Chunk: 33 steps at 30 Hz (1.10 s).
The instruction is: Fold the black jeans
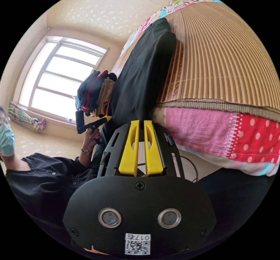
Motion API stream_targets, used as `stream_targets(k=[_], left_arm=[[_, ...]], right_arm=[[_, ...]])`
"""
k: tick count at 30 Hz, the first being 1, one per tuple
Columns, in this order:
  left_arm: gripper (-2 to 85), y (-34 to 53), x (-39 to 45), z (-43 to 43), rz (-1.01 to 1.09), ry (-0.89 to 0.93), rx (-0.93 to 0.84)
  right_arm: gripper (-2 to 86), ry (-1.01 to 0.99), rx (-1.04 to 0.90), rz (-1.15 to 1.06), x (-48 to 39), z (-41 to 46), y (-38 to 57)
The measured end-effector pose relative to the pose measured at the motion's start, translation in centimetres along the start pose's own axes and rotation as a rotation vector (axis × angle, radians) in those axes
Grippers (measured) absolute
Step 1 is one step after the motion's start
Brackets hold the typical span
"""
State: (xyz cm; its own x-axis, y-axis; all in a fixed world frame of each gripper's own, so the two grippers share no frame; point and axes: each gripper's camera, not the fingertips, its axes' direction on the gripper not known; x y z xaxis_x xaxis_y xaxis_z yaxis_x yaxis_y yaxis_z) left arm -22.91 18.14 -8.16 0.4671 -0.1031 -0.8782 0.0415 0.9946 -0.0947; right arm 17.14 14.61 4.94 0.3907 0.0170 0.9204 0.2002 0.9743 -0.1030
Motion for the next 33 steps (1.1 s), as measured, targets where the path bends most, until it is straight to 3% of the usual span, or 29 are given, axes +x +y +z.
stream_targets(k=[3,7,11,15,21,33], left_arm=[[6.5,0.4,-1.0,1.5,-0.078,0.006,-0.036],[10.8,0.9,-3.5,0.1,-0.132,0.2,0.084],[12.9,0.8,-4.5,-1.7,-0.09,0.238,0.171],[13.6,-0.3,-4.1,-0.8,-0.027,0.196,0.14],[13.7,-1.3,-2.5,0.9,0.045,0.27,0.039],[8.4,-0.1,-1.4,3.5,0.043,0.245,-0.078]], right_arm=[[3.3,0.088,-0.058,-0.007,0.1,-0.3,-0.4],[4.3,0.069,-0.054,-0.024,0.1,-0.9,-1.3],[6.8,0.031,0.027,-0.042,0.3,-2.7,-1.9],[7.6,-0.012,0.017,-0.05,1.4,-2.5,-2.4],[8.0,-0.16,-0.018,-0.023,3.2,-3.1,-2.1],[5.9,-0.292,-0.111,-0.086,5.5,-3.5,-2.2]])
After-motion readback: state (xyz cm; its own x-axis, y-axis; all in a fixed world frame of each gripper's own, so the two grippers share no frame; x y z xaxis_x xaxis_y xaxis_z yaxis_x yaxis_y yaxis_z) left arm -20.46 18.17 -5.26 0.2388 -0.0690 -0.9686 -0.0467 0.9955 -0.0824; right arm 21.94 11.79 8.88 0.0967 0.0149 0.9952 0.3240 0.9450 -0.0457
